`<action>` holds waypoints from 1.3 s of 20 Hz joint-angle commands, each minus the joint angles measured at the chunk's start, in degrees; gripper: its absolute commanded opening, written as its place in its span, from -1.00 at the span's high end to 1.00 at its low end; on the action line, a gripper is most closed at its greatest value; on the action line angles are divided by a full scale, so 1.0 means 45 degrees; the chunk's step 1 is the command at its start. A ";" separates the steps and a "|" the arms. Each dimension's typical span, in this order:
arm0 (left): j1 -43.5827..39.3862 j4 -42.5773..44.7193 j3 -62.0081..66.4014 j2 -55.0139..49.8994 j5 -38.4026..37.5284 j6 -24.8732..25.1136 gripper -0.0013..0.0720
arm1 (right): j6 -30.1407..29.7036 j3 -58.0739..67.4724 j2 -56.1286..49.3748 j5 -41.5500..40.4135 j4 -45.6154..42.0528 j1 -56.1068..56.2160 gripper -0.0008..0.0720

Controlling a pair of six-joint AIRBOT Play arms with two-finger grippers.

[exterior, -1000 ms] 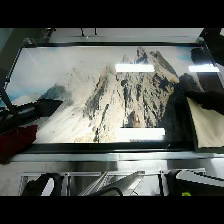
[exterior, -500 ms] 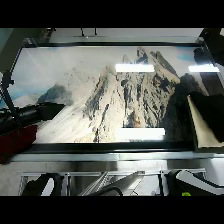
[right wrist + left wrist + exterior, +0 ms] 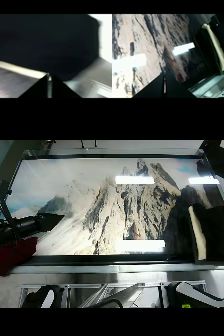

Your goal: Fold the shirts.

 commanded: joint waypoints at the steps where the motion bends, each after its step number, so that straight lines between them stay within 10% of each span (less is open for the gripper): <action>1: 0.0010 0.0029 0.0704 -0.0005 0.0068 -0.0005 0.92 | -0.1064 -0.0019 0.0000 -0.1734 0.3779 0.1520 0.91; 12: 0.0010 0.0121 -0.4862 0.4109 -0.1234 -0.0947 0.92 | -0.1331 -0.6970 0.2603 -0.5659 0.3808 1.3527 0.91; 26: 0.0010 0.0019 -0.5901 0.5367 -0.1724 -0.1467 0.92 | -0.1341 -0.7747 0.2613 -0.6028 0.3861 1.3969 0.91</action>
